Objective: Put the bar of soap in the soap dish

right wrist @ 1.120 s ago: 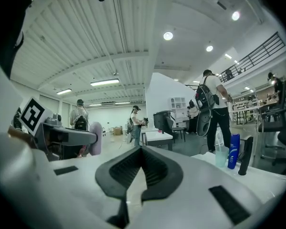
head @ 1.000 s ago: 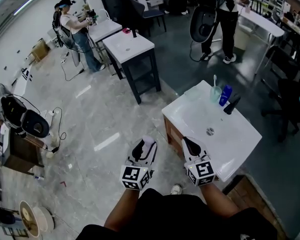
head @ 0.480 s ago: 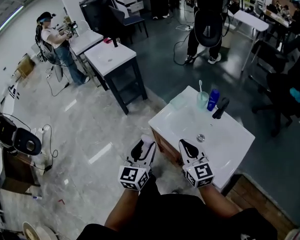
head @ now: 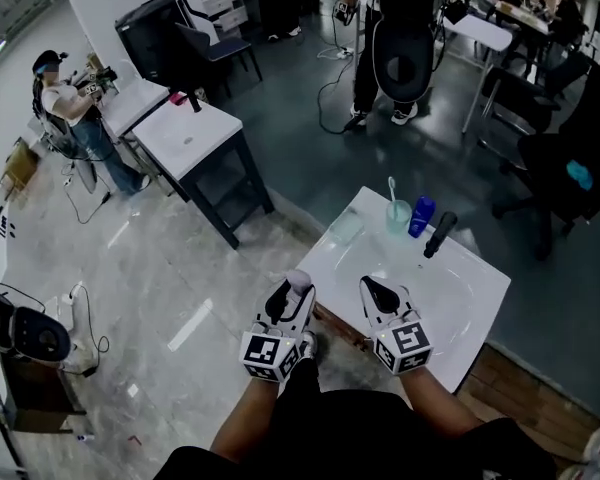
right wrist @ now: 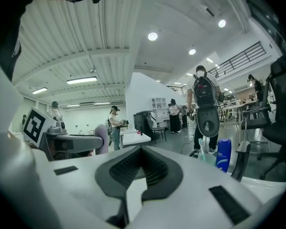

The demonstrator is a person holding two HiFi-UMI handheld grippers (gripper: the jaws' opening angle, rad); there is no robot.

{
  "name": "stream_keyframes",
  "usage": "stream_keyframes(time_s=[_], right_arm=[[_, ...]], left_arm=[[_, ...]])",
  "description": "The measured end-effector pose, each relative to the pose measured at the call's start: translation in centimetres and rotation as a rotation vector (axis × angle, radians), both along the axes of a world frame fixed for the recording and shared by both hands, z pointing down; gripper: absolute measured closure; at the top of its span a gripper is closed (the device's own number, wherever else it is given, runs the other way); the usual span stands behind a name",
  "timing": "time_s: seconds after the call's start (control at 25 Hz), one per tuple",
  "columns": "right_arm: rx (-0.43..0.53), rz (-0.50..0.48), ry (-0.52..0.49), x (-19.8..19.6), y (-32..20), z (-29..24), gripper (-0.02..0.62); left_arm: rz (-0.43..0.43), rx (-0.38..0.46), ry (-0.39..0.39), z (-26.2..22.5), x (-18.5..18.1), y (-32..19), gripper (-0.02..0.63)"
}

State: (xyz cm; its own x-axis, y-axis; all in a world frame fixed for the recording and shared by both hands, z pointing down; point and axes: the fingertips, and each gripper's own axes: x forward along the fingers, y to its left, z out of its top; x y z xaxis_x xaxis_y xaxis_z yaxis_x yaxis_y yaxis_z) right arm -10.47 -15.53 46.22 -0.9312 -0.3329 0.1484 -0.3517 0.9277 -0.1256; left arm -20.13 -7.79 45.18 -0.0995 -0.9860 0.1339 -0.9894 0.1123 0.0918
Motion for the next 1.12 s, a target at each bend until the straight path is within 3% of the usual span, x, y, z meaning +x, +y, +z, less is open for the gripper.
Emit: stream_keyframes(time_s=[0.36,0.68,0.92,1.12], right_arm=[[-0.023,0.107,0.03,-5.8,-4.6,0.9,0.58],[0.013,0.159,-0.072,-11.0,-7.3,-1.6,0.58],[0.032,0.259,-0.026,-12.1,-9.6,-0.4,0.58],[0.045,0.361,0.033,-11.7,-11.5,0.7,0.58]], left_arm=[[0.117,-0.059,-0.008,1.5,-5.8,-6.2,0.403],[0.265,-0.109,-0.018,3.2,-9.0,-11.0,0.403],[0.367,-0.169,-0.122,4.2,-10.7,-14.5,0.403],[0.45,-0.18,-0.108,5.5,-10.4,-16.9,0.403]])
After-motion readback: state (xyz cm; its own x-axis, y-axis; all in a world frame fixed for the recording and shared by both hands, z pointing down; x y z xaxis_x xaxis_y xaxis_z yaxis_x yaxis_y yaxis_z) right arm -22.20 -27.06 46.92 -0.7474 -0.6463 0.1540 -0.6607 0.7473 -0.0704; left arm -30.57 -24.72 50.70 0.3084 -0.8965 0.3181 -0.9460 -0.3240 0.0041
